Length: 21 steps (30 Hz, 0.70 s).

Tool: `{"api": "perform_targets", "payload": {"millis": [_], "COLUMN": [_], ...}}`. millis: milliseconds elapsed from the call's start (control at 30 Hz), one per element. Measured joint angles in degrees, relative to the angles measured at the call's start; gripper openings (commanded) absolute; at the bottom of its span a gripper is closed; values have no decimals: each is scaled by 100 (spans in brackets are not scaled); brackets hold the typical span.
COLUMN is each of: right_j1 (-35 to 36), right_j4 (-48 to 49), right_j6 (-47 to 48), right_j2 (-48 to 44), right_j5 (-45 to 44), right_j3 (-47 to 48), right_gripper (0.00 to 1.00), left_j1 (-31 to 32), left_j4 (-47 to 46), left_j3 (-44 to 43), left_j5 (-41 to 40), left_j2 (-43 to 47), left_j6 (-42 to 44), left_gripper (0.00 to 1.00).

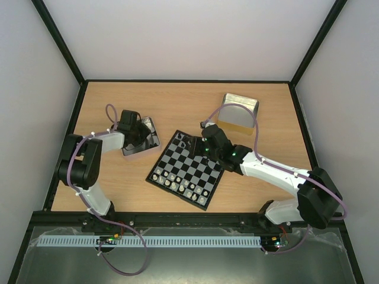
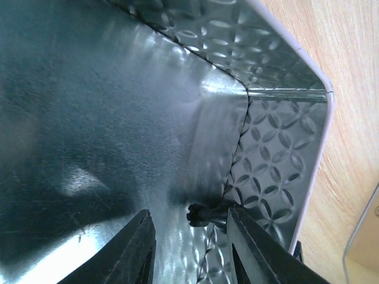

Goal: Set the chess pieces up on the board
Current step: Pick up the chess piece from the storage box.

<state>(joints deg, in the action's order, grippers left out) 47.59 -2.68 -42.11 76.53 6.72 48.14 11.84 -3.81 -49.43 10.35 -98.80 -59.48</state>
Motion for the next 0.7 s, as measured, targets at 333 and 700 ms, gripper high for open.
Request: {"api": "perform_targets", "payload": {"millis": [333,700], "right_j1": [0,0], "right_j4": [-2,-9], "right_j6": [-44,-46], "right_j2": [-4,-76], "right_j5": [-74,-179], "right_j3": [0,0], "right_gripper": [41,40], "left_j1": [-2,-9], "left_j4": [-772,-1130], "left_j3": [107,105], "left_j5": [203,146], "left_j2": [-352,-562], "left_j6": [-935,-1211], "left_gripper": [30,13]}}
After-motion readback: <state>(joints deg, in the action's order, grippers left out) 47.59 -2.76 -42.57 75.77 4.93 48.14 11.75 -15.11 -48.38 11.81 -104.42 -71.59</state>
